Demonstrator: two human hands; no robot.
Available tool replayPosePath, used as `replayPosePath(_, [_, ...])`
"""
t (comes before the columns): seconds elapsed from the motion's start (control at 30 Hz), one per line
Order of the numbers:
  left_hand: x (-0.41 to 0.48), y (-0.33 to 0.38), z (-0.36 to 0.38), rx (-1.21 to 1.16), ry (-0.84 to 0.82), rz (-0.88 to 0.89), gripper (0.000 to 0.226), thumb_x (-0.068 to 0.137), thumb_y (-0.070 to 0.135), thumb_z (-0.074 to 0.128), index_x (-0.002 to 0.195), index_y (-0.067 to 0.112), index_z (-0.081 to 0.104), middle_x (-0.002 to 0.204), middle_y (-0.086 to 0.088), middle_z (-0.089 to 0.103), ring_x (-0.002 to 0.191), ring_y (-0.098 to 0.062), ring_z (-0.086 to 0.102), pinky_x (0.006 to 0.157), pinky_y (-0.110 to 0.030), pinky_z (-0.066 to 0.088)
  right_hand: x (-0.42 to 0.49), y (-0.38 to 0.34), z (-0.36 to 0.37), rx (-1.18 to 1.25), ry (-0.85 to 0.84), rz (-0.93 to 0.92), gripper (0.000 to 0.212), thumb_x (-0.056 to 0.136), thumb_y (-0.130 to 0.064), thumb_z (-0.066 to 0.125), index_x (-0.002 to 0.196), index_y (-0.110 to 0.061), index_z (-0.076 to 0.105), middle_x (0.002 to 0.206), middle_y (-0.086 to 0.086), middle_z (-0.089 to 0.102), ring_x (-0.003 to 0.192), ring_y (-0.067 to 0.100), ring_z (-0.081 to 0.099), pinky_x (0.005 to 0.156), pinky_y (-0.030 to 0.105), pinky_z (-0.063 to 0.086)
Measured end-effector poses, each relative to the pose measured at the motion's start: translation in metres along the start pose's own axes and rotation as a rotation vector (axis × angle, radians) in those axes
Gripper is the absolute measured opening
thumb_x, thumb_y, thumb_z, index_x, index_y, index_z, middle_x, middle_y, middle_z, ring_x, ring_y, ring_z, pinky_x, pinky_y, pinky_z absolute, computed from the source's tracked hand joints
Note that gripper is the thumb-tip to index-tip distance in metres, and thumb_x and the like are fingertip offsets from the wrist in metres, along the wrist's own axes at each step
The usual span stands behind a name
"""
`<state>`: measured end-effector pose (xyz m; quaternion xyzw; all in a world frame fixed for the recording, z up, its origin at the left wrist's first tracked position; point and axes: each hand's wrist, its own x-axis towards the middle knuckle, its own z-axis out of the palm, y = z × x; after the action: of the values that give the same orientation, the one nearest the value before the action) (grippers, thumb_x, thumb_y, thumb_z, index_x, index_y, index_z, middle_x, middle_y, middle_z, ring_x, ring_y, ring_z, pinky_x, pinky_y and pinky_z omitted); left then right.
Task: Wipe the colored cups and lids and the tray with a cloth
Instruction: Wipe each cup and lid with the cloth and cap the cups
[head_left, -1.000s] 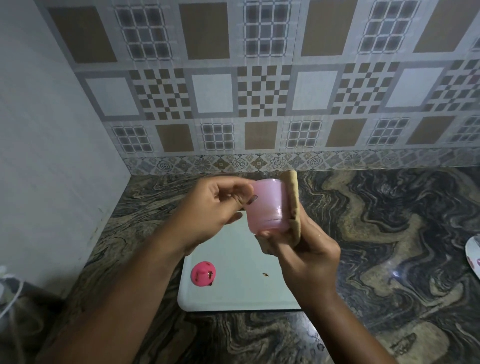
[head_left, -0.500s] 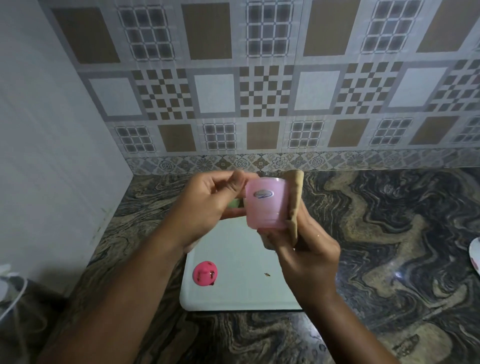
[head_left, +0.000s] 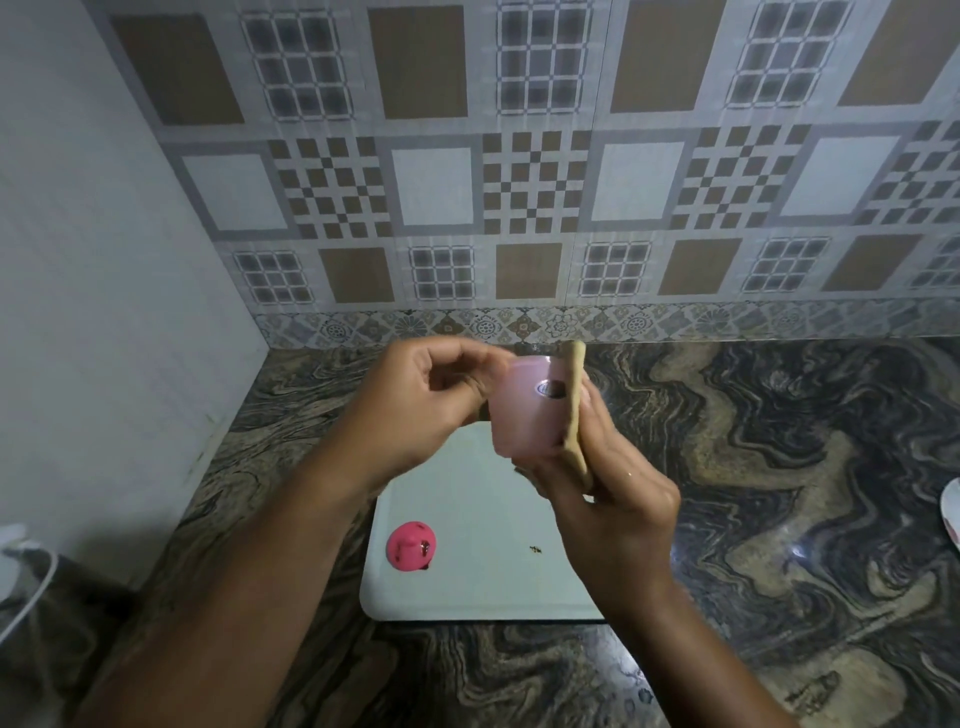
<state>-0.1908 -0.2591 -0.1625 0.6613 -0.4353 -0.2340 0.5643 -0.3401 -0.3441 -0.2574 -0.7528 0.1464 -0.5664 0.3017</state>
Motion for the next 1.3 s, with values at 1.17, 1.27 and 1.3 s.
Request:
replayPosePath(1.17, [0.015,-0.082,-0.005,0.332,0.143,0.081,0.018,0.078,0.014,0.081,0.081,0.031,0.077,0.089,0.009,0.057,0.066,0.001,0.055,0.069,-0.009,0.039,-0.016,0.036,0.000,0.090,-0.147,0.490,0.045,0.097,-0.049,0.055,0.135,-0.028,0.065,0.079,-0.015,0.056,0.051,0.011,0.053,0.058,0.047,0.055])
replayPosePath(1.27, [0.016,-0.092,0.001,0.357,0.149,0.082,0.010,0.079,0.011,0.080,0.085,0.019,0.079,0.089,0.004,0.061,0.069,-0.006,0.058,0.067,-0.008,0.041,-0.014,0.043,0.003,0.113,-0.144,0.538,0.039,0.099,-0.042,0.057,0.133,-0.027,0.066,0.060,-0.013,0.058,0.051,0.012,0.050,0.057,0.044,0.055])
replayPosePath(1.3, [0.017,-0.096,0.003,0.366,0.148,0.088,0.010,0.079,0.010,0.080,0.086,0.017,0.079,0.089,0.001,0.063,0.073,-0.010,0.061,0.068,-0.008,0.043,-0.014,0.046,0.005,0.122,-0.149,0.557,0.037,0.099,-0.041,0.057,0.133,-0.027,0.066,0.057,-0.011,0.057,0.051,0.013,0.049,0.056,0.043,0.053])
